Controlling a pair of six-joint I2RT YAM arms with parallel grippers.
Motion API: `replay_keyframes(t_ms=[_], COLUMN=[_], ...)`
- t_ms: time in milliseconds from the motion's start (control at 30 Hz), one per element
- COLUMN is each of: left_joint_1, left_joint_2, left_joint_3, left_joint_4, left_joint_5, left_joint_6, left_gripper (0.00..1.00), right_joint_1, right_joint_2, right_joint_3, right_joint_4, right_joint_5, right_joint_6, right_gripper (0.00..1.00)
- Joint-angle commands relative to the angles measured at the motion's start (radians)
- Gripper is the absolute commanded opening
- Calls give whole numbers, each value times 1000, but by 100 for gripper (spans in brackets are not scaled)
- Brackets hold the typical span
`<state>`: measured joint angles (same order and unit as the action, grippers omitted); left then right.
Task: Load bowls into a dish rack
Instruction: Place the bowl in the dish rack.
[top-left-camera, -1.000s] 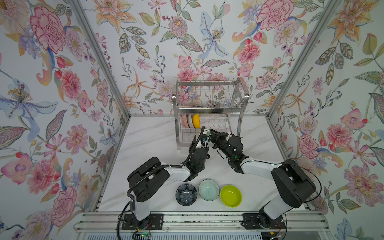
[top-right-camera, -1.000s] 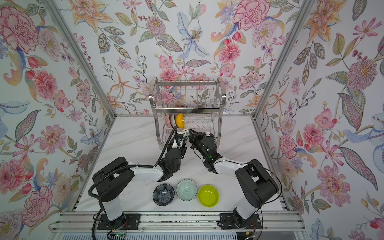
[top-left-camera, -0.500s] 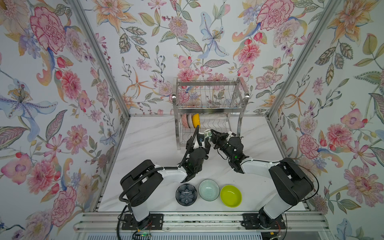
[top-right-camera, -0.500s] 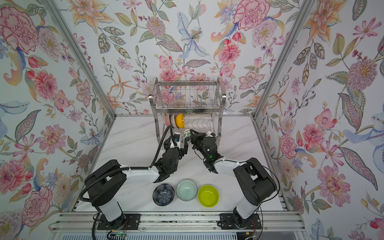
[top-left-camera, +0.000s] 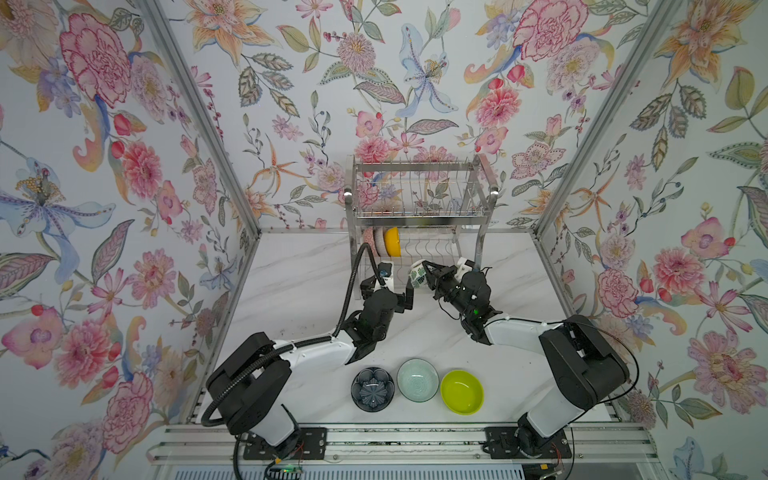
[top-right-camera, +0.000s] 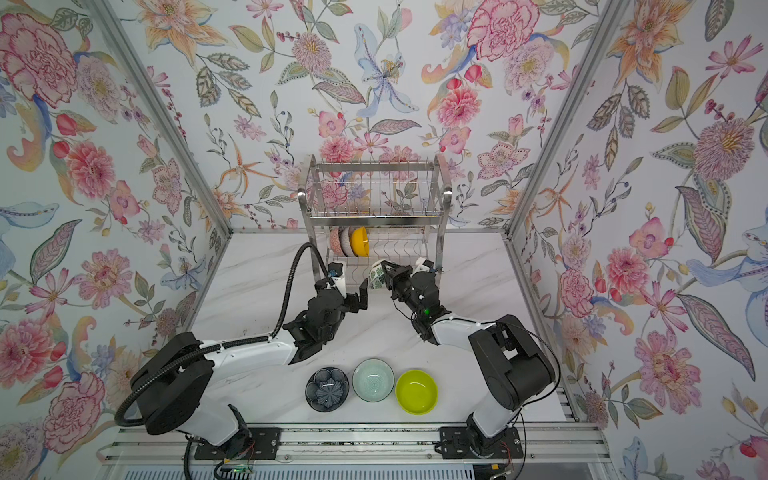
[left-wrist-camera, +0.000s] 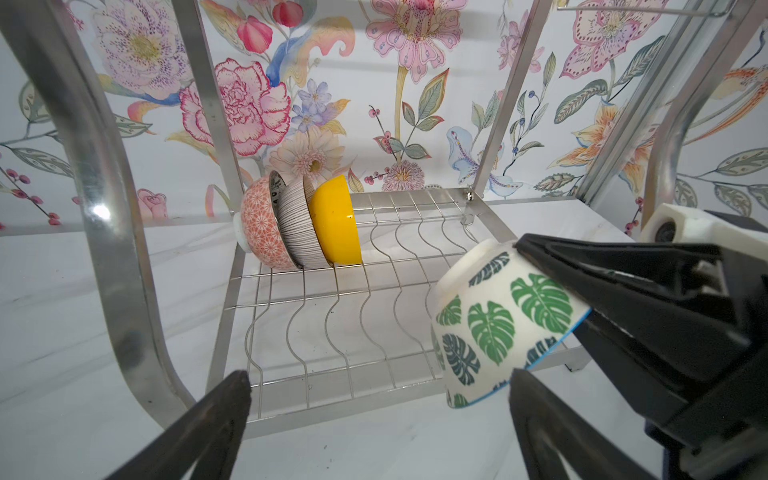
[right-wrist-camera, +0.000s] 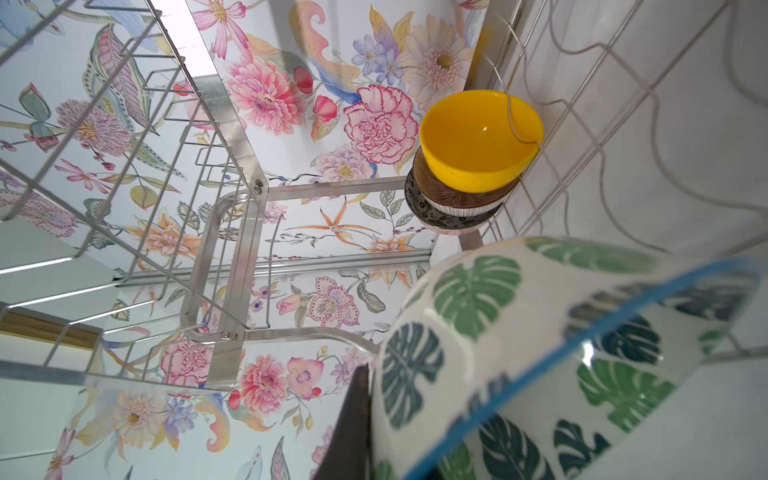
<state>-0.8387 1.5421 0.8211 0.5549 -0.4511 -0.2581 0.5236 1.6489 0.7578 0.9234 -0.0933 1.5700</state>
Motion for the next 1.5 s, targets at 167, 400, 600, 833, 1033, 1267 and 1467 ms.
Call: replay_keyframes(t_ms=[167, 400, 600, 833, 1033, 1267, 1467], left_joint_1=[128, 240, 311, 332, 334, 333, 332], left_joint_2=[-132, -196, -193, -123, -59, -38, -45], left_joint_3=[5, 45, 66, 84, 31, -2, 8], left_joint_4=[-209, -329, -348, -288, -101, -56, -76], left_joint_5=[261, 389, 504, 578, 625, 632, 629], left_joint_6=[-234, -315, -429, -521, -601, -633, -613], left_gripper=[99, 99, 99, 99, 99, 99, 99], right_joint_1=[-49, -72, -95, -106, -139, -181, -195], right_joint_2=[-24, 13, 84, 154, 234, 320, 393], right_joint_3=[88, 190, 282, 371, 440, 530, 616], right_joint_4=[-107, -192, -218, -272, -255, -254, -310], right_joint_5=[-153, -303, -405, -438, -527, -625, -677], right_joint_6=[-343, -561, -716, -919, -963, -992, -1060], right_gripper=[0, 0, 0, 0, 0, 0, 0])
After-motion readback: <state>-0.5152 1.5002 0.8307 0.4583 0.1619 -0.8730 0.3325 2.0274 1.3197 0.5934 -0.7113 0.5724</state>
